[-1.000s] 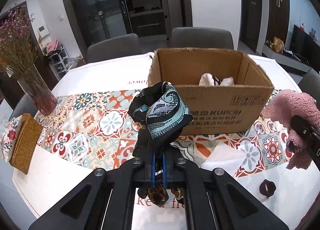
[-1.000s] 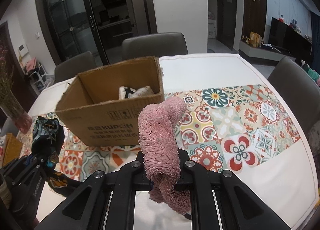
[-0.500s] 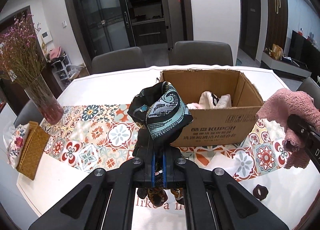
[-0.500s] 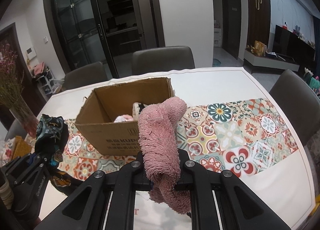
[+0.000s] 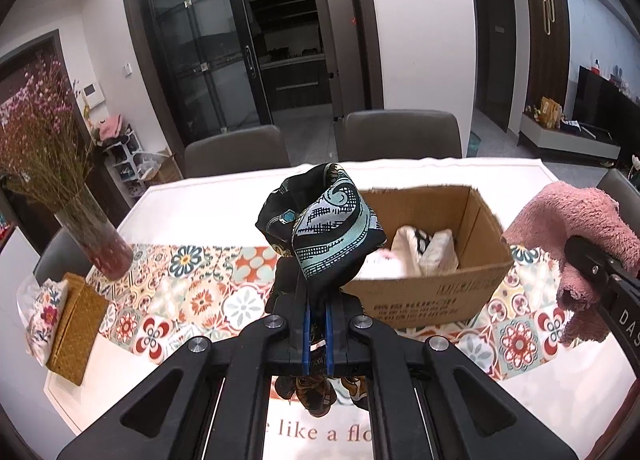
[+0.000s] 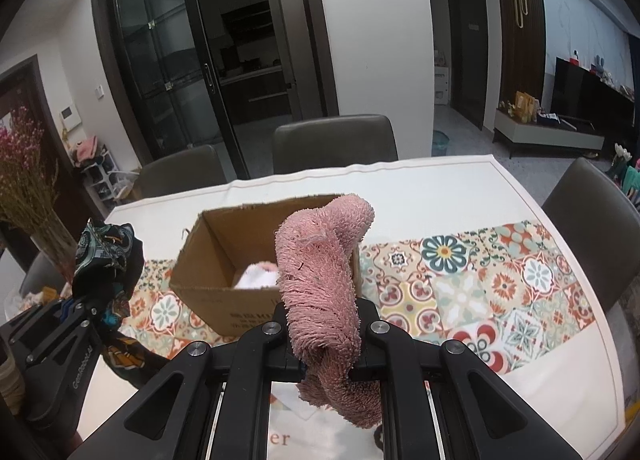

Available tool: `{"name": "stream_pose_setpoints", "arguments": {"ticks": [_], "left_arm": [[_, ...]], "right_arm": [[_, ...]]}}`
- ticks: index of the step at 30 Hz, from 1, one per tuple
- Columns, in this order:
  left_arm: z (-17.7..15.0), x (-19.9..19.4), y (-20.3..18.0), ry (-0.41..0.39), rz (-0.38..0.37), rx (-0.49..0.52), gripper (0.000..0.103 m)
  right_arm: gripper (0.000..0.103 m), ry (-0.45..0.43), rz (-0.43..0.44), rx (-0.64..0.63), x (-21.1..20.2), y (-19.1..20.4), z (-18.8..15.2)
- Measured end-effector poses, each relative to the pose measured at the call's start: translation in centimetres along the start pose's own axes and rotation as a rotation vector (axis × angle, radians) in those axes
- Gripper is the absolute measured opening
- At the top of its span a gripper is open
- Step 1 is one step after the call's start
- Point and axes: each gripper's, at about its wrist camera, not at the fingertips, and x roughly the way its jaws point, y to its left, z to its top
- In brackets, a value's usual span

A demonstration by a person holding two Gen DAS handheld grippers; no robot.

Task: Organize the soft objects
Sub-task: 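Lift the scarf and pink towel and carry both over the box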

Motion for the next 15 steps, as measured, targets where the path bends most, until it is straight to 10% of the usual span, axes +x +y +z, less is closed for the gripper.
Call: {"name": "stream_pose_setpoints", "arguments": {"ticks": [15], "left_arm": [[3.8, 0.0, -0.9, -0.044, -0.011, 0.016, 0.007]], "right_arm": [[0.013, -0.028, 0.011, -0.013, -0.3, -0.1, 3.4]]}}
